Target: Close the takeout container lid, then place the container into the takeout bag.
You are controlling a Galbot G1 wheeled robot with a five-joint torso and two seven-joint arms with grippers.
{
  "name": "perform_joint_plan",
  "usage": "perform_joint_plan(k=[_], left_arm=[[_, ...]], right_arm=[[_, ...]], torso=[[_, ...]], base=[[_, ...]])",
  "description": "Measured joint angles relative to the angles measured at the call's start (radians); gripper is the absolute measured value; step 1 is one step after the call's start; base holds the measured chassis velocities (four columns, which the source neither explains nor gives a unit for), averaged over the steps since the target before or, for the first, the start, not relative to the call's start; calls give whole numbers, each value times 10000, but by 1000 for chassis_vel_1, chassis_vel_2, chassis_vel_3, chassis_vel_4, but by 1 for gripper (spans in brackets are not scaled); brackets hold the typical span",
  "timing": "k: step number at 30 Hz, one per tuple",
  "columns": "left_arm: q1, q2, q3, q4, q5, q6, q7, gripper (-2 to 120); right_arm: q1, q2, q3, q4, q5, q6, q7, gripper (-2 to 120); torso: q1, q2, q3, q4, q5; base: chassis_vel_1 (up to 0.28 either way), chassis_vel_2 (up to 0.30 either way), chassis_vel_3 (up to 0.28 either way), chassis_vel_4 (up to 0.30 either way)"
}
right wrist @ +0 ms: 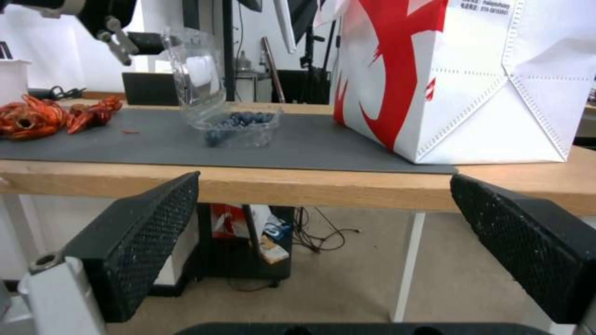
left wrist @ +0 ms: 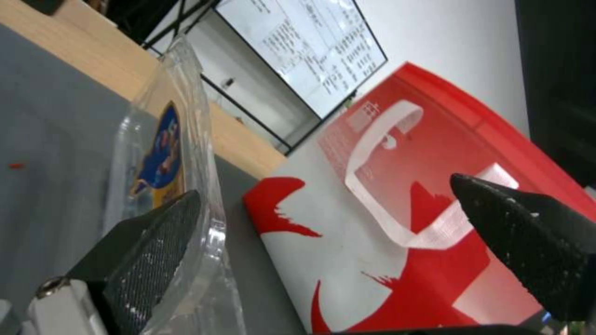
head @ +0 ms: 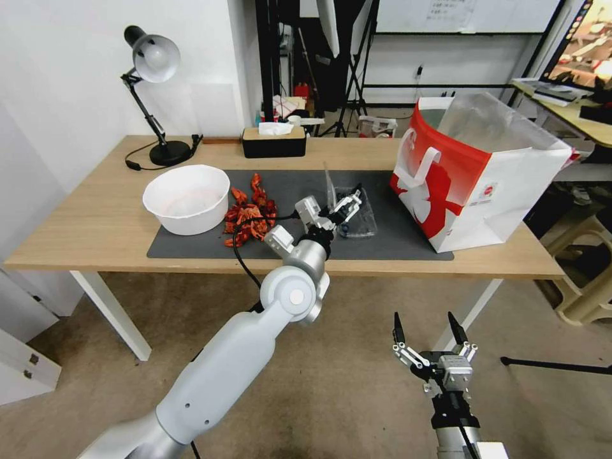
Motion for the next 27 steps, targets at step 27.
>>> perform_joint_plan(k=[27], left_arm=[[-950,-1041,523,1404,-1084,1155,-531,100]], right_arm=[[-86,59,60,163,-152,-24,86,100]], torso=[[-2,0,1,-1,0]], base=[[0,0,0,0]])
